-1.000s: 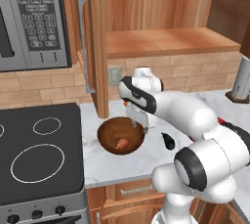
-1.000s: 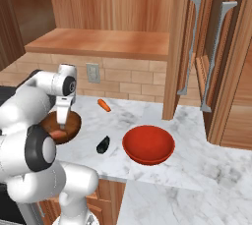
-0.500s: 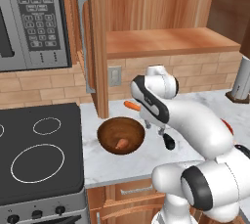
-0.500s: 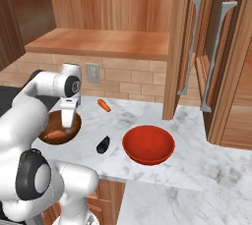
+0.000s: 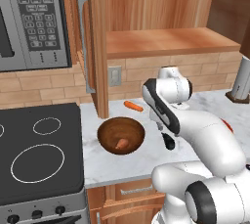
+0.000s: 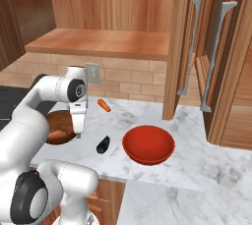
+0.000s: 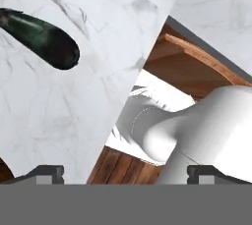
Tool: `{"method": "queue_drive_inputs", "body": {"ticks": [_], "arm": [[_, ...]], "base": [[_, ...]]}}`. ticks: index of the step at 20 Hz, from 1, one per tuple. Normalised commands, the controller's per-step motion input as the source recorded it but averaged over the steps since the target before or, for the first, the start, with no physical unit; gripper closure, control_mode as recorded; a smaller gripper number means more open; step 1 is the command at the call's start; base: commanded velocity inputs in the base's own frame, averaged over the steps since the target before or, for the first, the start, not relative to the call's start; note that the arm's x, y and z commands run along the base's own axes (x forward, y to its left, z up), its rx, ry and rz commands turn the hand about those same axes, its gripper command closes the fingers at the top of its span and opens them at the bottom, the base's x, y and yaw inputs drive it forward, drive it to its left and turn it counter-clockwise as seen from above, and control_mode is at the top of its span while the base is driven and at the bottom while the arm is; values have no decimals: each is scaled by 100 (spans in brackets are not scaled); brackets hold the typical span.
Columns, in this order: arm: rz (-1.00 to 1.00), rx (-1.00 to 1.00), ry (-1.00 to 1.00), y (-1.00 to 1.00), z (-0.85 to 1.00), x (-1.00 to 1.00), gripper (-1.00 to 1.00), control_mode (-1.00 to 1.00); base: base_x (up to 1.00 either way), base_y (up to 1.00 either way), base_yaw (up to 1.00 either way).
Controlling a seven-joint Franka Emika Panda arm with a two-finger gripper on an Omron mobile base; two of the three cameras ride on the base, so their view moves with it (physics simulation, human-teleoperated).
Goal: Pick both bowls and place them on the counter. Then place the sweet potato in one bowl and place the eggplant in the other bowl.
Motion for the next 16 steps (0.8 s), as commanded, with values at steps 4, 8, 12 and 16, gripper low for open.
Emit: {"method": "queue_drive_inputs", "body": {"ticks": [4,8,12,16], "arm": [[21,0,0,-20,0,0,-100,-100],[25,0,0,-14,0,0,-100,-100],[24,1,-3,-13,0,0,-100,-100],[25,1,0,-14,-1,2,-100,-100]], "base": [[0,0,0],[0,0,0],[0,0,0],[0,0,0]]}}
